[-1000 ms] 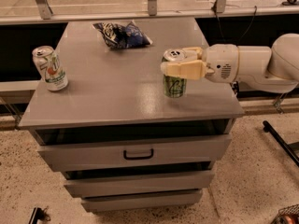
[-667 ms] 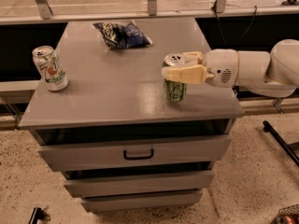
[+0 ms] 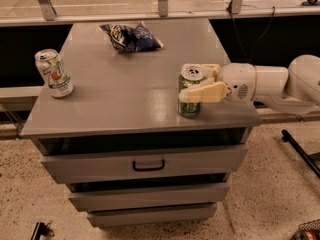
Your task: Place green can upright
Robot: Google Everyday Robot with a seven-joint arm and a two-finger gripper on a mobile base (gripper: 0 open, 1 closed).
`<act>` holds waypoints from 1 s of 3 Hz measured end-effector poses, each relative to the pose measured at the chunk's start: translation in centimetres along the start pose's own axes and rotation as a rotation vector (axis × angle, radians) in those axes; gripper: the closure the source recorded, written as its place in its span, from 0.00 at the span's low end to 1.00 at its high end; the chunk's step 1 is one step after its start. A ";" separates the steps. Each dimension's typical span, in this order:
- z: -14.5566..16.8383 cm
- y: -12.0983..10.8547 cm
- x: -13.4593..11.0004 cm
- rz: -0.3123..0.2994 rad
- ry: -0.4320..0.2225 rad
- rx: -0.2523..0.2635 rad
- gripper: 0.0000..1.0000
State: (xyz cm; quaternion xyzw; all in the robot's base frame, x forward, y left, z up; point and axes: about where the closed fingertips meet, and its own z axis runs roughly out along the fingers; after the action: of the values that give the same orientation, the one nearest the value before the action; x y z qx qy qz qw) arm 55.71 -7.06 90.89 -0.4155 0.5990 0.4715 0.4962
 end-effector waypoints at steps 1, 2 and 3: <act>0.0 0.0 0.0 0.000 0.000 0.000 0.00; -1.1 -0.2 -0.8 -0.037 0.076 0.020 0.00; -3.4 0.0 -2.6 -0.086 0.176 0.040 0.00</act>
Offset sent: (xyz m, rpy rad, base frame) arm 0.0037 -0.0386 0.0213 -0.2268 -0.0558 -0.0251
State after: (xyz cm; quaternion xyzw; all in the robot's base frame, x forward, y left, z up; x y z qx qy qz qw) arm 55.43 -10.31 93.64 -0.4708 0.6311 0.3993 0.4698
